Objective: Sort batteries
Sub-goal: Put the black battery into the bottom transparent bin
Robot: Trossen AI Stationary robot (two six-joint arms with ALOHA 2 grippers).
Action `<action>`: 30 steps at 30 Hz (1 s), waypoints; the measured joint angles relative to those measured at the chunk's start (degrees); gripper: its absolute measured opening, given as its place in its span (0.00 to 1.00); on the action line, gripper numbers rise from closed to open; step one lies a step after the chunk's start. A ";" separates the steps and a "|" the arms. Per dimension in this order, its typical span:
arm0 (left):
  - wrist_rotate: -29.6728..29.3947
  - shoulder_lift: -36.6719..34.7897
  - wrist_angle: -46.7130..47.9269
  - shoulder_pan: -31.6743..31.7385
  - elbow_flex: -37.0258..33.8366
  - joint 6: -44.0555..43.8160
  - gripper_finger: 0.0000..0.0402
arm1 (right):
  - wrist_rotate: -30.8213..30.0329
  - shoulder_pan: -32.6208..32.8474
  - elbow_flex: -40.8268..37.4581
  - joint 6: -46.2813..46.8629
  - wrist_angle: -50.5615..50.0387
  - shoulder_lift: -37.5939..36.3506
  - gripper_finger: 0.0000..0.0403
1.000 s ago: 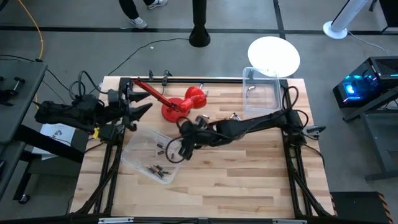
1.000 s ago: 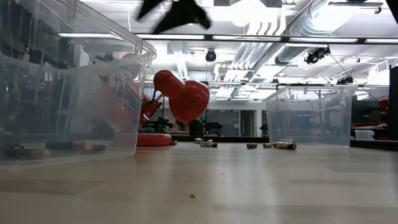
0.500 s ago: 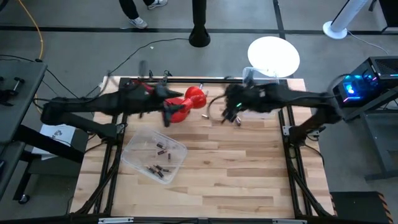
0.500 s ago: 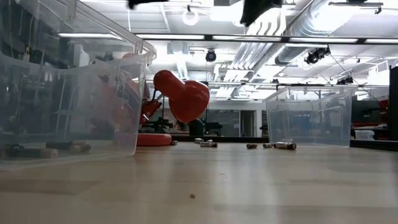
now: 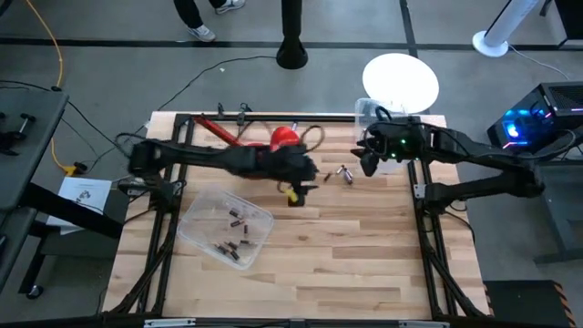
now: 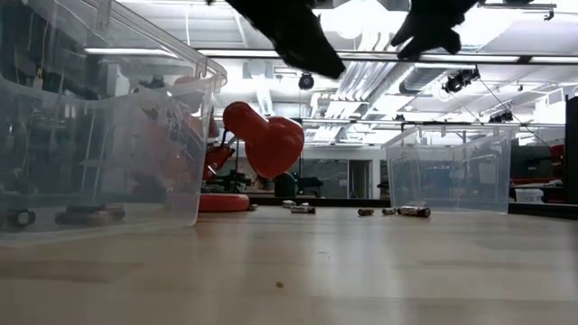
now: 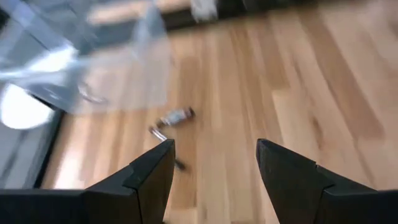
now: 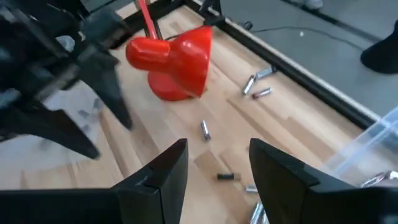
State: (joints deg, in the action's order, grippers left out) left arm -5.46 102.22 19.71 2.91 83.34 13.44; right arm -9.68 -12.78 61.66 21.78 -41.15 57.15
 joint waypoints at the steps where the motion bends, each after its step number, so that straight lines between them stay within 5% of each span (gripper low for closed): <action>1: 1.19 2.20 2.45 1.07 2.86 0.19 0.55 | 0.29 0.00 -0.70 0.30 0.01 -0.27 0.41; 7: 4.55 13.77 15.25 7.37 18.26 -1.44 0.55 | 1.25 0.04 -1.63 3.75 1.09 -0.26 0.41; 13: 3.41 19.23 16.13 10.81 26.07 -2.75 0.55 | 1.91 0.04 -1.69 6.49 4.58 -0.23 0.41; 30: 0.03 20.80 30.57 17.75 27.17 4.71 0.55 | 0.90 0.04 -1.69 9.33 7.14 0.21 0.41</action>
State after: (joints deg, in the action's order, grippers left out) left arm -5.43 123.02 50.28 20.65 110.52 18.15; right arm -8.78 -12.73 59.96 31.11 -34.01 57.36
